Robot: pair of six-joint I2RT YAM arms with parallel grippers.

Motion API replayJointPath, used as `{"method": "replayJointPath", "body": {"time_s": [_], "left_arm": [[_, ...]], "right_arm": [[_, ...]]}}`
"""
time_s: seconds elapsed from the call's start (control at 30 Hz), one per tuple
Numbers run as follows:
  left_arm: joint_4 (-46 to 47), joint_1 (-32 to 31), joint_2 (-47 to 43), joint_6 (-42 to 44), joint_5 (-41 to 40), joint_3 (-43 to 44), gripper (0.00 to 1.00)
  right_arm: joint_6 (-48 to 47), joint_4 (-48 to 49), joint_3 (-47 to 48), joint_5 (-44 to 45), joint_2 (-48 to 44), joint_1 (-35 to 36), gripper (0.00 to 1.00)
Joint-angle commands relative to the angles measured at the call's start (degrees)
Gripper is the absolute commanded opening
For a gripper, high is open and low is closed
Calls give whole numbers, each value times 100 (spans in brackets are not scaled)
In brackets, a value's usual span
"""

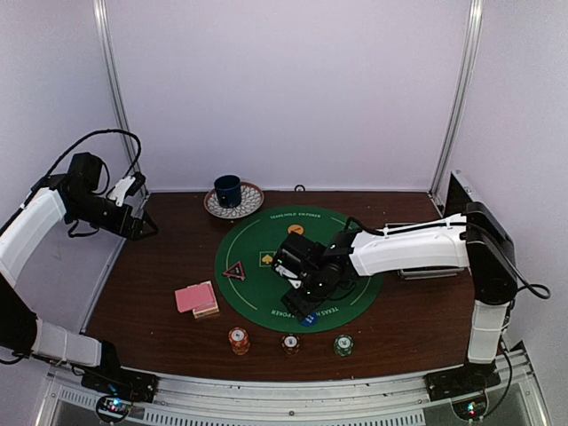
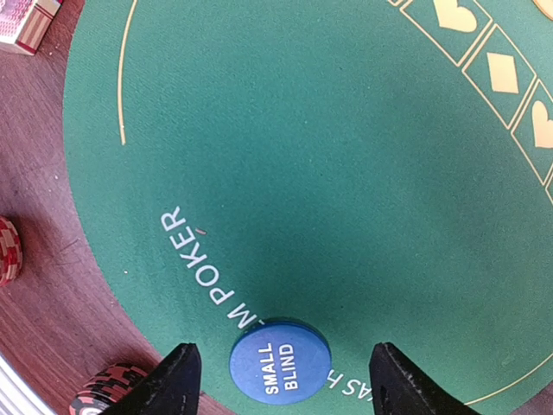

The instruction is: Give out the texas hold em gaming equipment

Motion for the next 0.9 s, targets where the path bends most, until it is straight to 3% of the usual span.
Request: {"method": "replayJointPath", "body": {"time_s": [0.0, 0.5, 0.87], "left_arm": [[15, 37, -129, 61, 82, 101, 98], [-20, 39, -77, 61, 139, 180, 98], [-76, 39, -67, 43, 154, 289, 98]], "right_arm": [[53, -39, 76, -28, 107, 42, 70], [159, 52, -200, 182, 369, 135, 68], [239, 53, -423, 636, 368, 172, 54]]}}
